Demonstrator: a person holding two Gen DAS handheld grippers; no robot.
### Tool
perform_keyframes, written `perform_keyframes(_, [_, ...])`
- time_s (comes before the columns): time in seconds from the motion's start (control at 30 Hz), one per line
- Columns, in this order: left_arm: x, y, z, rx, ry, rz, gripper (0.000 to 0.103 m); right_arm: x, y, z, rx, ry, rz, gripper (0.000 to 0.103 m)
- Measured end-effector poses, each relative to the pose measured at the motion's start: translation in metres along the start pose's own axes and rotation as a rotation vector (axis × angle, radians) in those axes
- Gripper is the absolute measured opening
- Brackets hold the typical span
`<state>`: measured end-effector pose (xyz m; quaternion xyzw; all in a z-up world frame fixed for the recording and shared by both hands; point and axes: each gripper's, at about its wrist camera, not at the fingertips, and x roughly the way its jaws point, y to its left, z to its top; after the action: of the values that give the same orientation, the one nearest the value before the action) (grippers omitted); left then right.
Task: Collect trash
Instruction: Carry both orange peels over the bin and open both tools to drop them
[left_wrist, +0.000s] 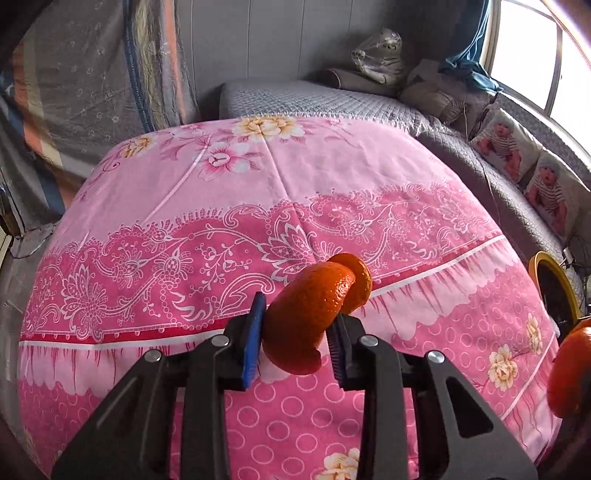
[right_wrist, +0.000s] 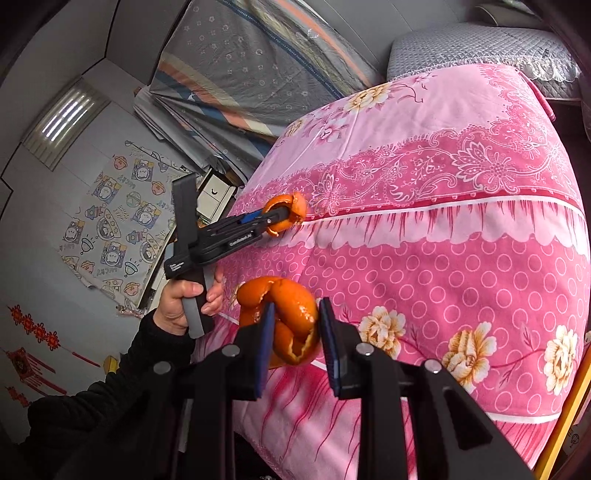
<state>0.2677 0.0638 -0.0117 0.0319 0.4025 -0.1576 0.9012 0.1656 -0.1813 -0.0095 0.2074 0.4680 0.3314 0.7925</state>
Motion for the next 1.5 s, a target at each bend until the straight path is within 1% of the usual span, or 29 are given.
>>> perform_keyframes(0.1, [-0.044, -0.009, -0.003, -0.042, -0.091, 0.011, 0.029, -0.001, 0.003, 0.001, 0.001, -0.007, 0.008, 0.023])
perform_keyframes(0.17, [-0.07, -0.02, -0.008, -0.052, -0.141, 0.069, 0.029, -0.002, 0.004, 0.001, 0.004, -0.009, 0.01, 0.023])
perform_keyframes(0.23, [-0.092, -0.032, -0.013, -0.057, -0.181, 0.087, 0.029, -0.003, 0.006, 0.001, 0.007, -0.012, 0.008, 0.023])
perform_keyframes(0.33, [-0.116, -0.047, -0.021, -0.061, -0.229, 0.087, 0.029, -0.006, 0.009, 0.0, 0.006, -0.023, 0.009, 0.023])
perform_keyframes(0.43, [-0.133, -0.061, -0.025, -0.06, -0.261, 0.085, 0.029, -0.011, 0.011, -0.001, 0.007, -0.039, -0.002, 0.023])
perform_keyframes(0.53, [-0.143, -0.078, -0.027, -0.05, -0.288, 0.05, 0.029, -0.021, 0.011, -0.004, 0.01, -0.057, -0.026, 0.023])
perform_keyframes(0.7, [-0.148, -0.105, -0.023, -0.006, -0.304, -0.003, 0.029, -0.039, 0.007, -0.006, 0.015, -0.102, -0.053, 0.023])
perform_keyframes(0.87, [-0.149, -0.137, -0.019, 0.049, -0.314, -0.053, 0.029, -0.066, -0.008, -0.01, 0.042, -0.158, -0.072, 0.023])
perform_keyframes(1.07, [-0.144, -0.18, -0.013, 0.114, -0.319, -0.113, 0.03, -0.11, -0.035, -0.02, 0.087, -0.253, -0.146, 0.023])
perform_keyframes(1.17, [-0.139, -0.201, -0.009, 0.151, -0.316, -0.145, 0.03, -0.134, -0.052, -0.029, 0.11, -0.309, -0.214, 0.023])
perform_keyframes(1.27, [-0.132, -0.225, -0.006, 0.184, -0.309, -0.178, 0.03, -0.16, -0.07, -0.041, 0.152, -0.36, -0.252, 0.023])
perform_keyframes(1.5, [-0.117, -0.287, -0.003, 0.271, -0.305, -0.279, 0.03, -0.213, -0.108, -0.078, 0.245, -0.479, -0.42, 0.023])
